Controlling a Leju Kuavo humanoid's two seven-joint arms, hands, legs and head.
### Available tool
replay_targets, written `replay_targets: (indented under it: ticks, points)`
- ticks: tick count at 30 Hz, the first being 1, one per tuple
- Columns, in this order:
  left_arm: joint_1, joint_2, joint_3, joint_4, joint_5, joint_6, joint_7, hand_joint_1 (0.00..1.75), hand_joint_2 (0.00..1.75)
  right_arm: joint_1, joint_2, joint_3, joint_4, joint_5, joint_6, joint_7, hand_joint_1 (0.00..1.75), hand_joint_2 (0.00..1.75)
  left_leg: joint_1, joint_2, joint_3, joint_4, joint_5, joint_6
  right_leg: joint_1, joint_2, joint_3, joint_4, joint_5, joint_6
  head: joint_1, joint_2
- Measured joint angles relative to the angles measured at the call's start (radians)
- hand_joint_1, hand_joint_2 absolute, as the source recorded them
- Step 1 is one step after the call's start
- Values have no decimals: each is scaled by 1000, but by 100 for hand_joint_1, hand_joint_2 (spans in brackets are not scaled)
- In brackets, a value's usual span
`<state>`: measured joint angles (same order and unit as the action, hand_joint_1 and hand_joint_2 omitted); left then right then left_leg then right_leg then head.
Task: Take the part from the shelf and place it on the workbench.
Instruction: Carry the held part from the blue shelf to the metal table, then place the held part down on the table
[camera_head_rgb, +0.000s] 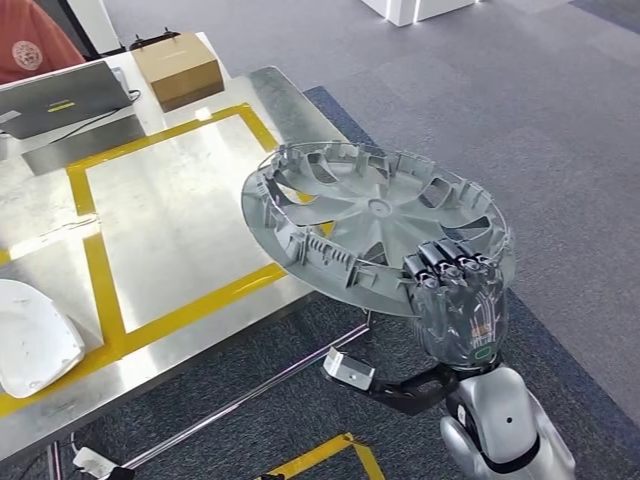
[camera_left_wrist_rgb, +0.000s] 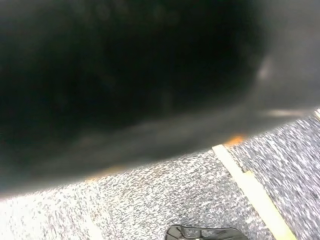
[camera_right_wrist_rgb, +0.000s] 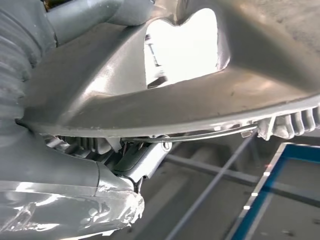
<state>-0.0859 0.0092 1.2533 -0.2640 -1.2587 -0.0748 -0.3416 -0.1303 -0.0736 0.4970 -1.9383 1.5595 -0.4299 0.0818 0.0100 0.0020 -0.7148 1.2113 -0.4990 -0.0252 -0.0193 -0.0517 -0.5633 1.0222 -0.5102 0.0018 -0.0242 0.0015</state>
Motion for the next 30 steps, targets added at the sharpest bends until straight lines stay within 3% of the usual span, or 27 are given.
replay_targets:
  ticks: [2, 4, 6, 7, 9, 11, 12, 13, 14, 15, 17, 19, 21, 22, 24, 25, 27, 28, 29, 30]
  points:
    - [-2, 2, 3, 0, 0, 0, 1, 0, 0, -1, 0, 1, 0, 0, 1, 0, 175, 175, -11, 41, 67, -127, 52, 13, 3, -22, 12, 0, -9, 7, 0, 0]
    - [-6, 5, 6, 0, 1, 1, 3, 0, 0, -2, 0, 1, 0, 0, 2, 0, 175, 175, -23, 68, 93, -183, 57, 25, 8, -43, 18, -1, -17, 15, 2, 0]
    - [-4, 6, 9, 0, 2, 2, 6, 0, 0, -3, 0, 2, 0, 0, 3, 0, 175, 175, -23, 50, 93, -191, 55, 34, 10, -63, 23, -6, -22, 26, 2, 0]
    - [-2, 7, 11, 0, 2, 2, 8, 0, 0, -3, 0, 2, 0, 0, 3, 0, 175, 175, -20, 39, 96, -196, 57, 39, 9, -57, 24, -2, -29, 31, 3, 0]
    - [-3, 6, 13, 0, 3, 3, 9, 0, 0, -2, 0, 2, 0, 0, 3, -2, 175, 175, -13, 17, 103, -204, 59, 50, 7, -11, -4, 57, -65, 38, 6, 0]
    - [-7, 6, 13, 0, 3, 3, 10, 0, 0, -1, 0, 2, 1, 0, 3, -5, 175, 175, -13, -6, 104, -204, 58, 57, 6, 36, -73, 186, -118, 40, 10, 0]
    - [-8, 6, 13, 0, 3, 2, 10, 0, 0, 0, 0, 2, 2, 0, 3, -6, 175, 175, -13, -19, 105, -204, 57, 58, 6, 44, -107, 242, -131, 40, 12, 0]
    - [-8, 5, 13, 0, 3, 2, 10, 0, 0, 2, 0, 2, 3, 0, 3, -8, 175, 175, -13, -32, 107, -204, 56, 59, 6, 48, -130, 269, -127, 40, 12, 0]
    - [-7, 5, 13, 0, 3, 2, 10, 0, 0, 5, 0, 2, 4, 0, 3, -8, 175, 175, -14, -45, 109, -203, 55, 59, 7, 50, -135, 258, -103, 39, 12, 0]
    - [-6, 4, 13, 0, 3, 2, 10, 0, 0, 7, 0, 2, 5, 0, 3, -9, 175, 175, -13, -59, 112, -202, 53, 57, 6, 53, -121, 210, -63, 37, 12, 0]
    - [-6, 4, 14, 0, 3, 2, 10, 0, 0, 9, 0, 2, 6, 0, 3, -8, 175, 175, -14, -82, 116, -198, 47, 51, 3, 78, -68, 80, 6, 31, 12, 0]
    - [-6, 6, 14, 0, 3, 1, 11, 0, 0, 8, 1, 3, 8, 0, 5, -6, 175, 175, -13, -100, 111, -195, 46, 40, 2, 100, -33, 12, 22, 24, 12, 0]
    - [-3, 7, 14, 0, 3, 0, 12, 0, 0, 9, 3, 3, 11, 0, 8, -4, 175, 175, -9, -113, 106, -195, 47, 29, 4, 95, -26, 4, 18, 16, 12, 0]
    - [-1, 8, 14, 0, 3, 0, 12, 0, 0, 10, 6, 3, 13, 0, 10, -3, 175, 175, -9, -104, 105, -193, 44, 22, 3, 88, -23, 1, 19, 11, 12, 0]
    - [-1, 10, 14, 0, 3, 2, 13, 0, 0, 14, 14, 4, 17, 0, 14, -2, 175, 175, -10, -61, 83, -147, 14, 10, 0, 70, -16, -5, 20, -2, 5, 0]
    - [-3, 10, 14, 0, 3, 2, 13, 0, 0, 16, 18, 3, 19, 0, 15, -2, 175, 175, -9, -35, 58, -95, -13, 4, 0, 60, -14, -6, 18, -6, 2, 0]
    - [-5, 10, 14, 0, 3, 2, 13, 0, 0, 21, 23, 3, 23, 0, 16, -1, 175, 175, -3, -14, -10, 34, -66, -4, 0, 40, -11, -6, 14, -10, 0, 0]
    - [-4, 10, 14, 0, 2, 2, 14, 0, 0, 24, 25, 3, 25, 0, 16, -1, 175, 175, -1, -12, -32, 74, -72, -6, 0, 31, -9, -6, 12, -11, 0, 0]
    - [-3, 9, 14, 0, 2, 2, 14, 0, 0, 27, 26, 4, 28, 0, 17, -1, 175, 175, 2, -11, -37, 80, -59, -7, 0, 22, -6, -6, 9, -10, 0, 0]
    - [-2, 9, 14, 0, 2, 2, 14, 0, 0, 30, 28, 4, 30, 0, 17, -1, 175, 175, 3, -8, -22, 46, -28, -7, 0, 13, -2, -6, 6, -8, 0, 0]
